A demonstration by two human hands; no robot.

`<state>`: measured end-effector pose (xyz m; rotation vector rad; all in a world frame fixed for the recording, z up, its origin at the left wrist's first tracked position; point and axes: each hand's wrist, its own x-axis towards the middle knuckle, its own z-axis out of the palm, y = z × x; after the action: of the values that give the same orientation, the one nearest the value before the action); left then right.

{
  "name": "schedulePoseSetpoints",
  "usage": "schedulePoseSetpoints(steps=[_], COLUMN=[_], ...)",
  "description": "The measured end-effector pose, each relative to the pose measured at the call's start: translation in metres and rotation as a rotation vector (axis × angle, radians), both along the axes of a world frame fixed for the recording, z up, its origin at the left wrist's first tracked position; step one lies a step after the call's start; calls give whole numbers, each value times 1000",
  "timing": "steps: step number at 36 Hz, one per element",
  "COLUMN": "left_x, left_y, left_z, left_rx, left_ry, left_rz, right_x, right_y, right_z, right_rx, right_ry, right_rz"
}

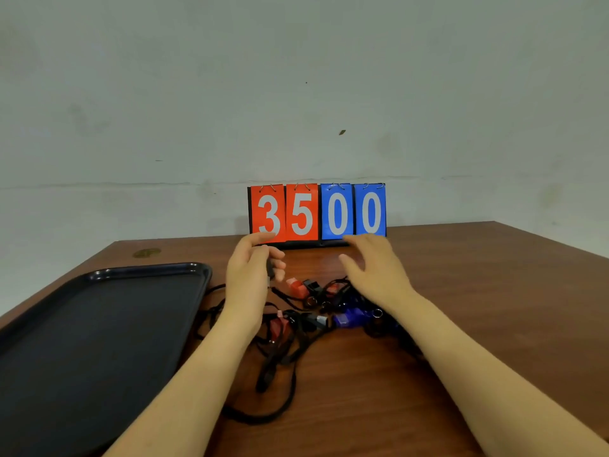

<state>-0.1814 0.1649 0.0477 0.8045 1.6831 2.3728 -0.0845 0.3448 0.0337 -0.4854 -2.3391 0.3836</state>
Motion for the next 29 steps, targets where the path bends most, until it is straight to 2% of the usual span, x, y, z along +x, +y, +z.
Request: schedulePoseSetpoints(steps=[2, 4, 6, 9, 16, 19, 22, 25, 27, 29], left_x=[0, -1, -2, -5, -13, -10, -6, -4, -5, -7], left_y=[-1, -2, -3, -4, -3, 2, 4, 2, 3, 7], left_z=[2, 3, 3, 2, -1, -6, -11, -13, -14, -16], left_rx=[16, 36, 58, 35, -57, -202, -395, -537, -587, -577], left_ry=[-16, -44, -81, -95, -79, -40, 40, 211, 280, 246], left_rz=[-12, -34, -47, -55, -111, -177, -204, -189, -191, -202], right_x=[-4, -9, -14, -18, -7, -6, -7, -4, -1, -1], right_y=[-20, -40, -51, -58, -41, -33, -30, -27, -25, -25], right_z=[0, -5, -11, -15, -1, 2, 7, 14, 17, 18], right_rx=[-21, -15, 26, 88, -499, -709, -850, -994, -1036, -1029], right_ry=[-27, -141, -225, -226, -30, 84, 208, 335, 375, 378], right_rz=[208, 359, 451, 504, 459, 460, 384, 339, 320, 305])
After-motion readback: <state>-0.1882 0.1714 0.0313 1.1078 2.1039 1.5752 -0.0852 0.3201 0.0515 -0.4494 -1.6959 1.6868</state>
